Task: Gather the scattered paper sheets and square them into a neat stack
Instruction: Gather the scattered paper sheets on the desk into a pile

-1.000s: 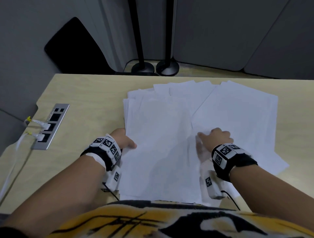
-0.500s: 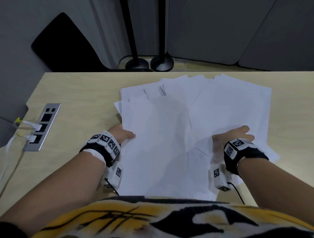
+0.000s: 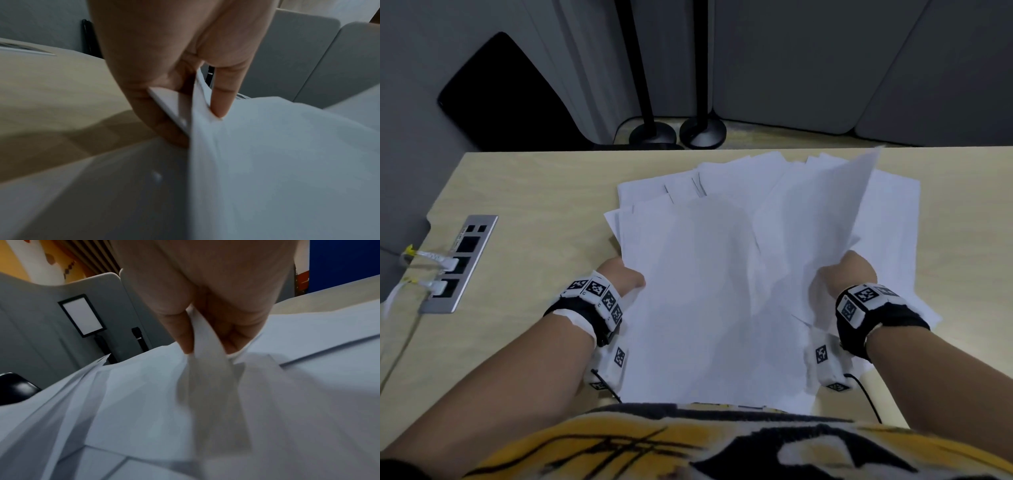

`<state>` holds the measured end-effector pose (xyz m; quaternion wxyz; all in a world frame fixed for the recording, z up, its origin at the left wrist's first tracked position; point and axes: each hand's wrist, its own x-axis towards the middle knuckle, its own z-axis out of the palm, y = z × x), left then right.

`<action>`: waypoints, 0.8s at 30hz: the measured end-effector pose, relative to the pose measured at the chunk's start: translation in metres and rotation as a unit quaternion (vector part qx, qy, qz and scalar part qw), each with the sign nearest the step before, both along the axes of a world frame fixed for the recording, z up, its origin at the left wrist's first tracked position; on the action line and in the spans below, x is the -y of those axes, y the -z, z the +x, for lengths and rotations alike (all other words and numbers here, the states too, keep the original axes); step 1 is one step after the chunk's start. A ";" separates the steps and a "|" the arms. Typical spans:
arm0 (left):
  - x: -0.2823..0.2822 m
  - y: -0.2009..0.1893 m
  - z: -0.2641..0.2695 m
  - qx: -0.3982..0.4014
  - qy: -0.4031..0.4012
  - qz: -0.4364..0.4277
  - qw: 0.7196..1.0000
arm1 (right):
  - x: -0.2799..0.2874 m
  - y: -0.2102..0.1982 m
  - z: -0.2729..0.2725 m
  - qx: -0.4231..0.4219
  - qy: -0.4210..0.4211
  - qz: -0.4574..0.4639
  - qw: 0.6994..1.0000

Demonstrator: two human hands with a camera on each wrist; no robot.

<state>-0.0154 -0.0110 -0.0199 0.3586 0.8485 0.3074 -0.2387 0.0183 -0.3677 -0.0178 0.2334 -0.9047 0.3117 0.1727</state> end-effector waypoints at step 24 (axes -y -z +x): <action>-0.014 -0.003 -0.007 -0.005 0.021 0.075 0.997 | -0.028 -0.023 0.005 0.137 -0.017 0.067 0.988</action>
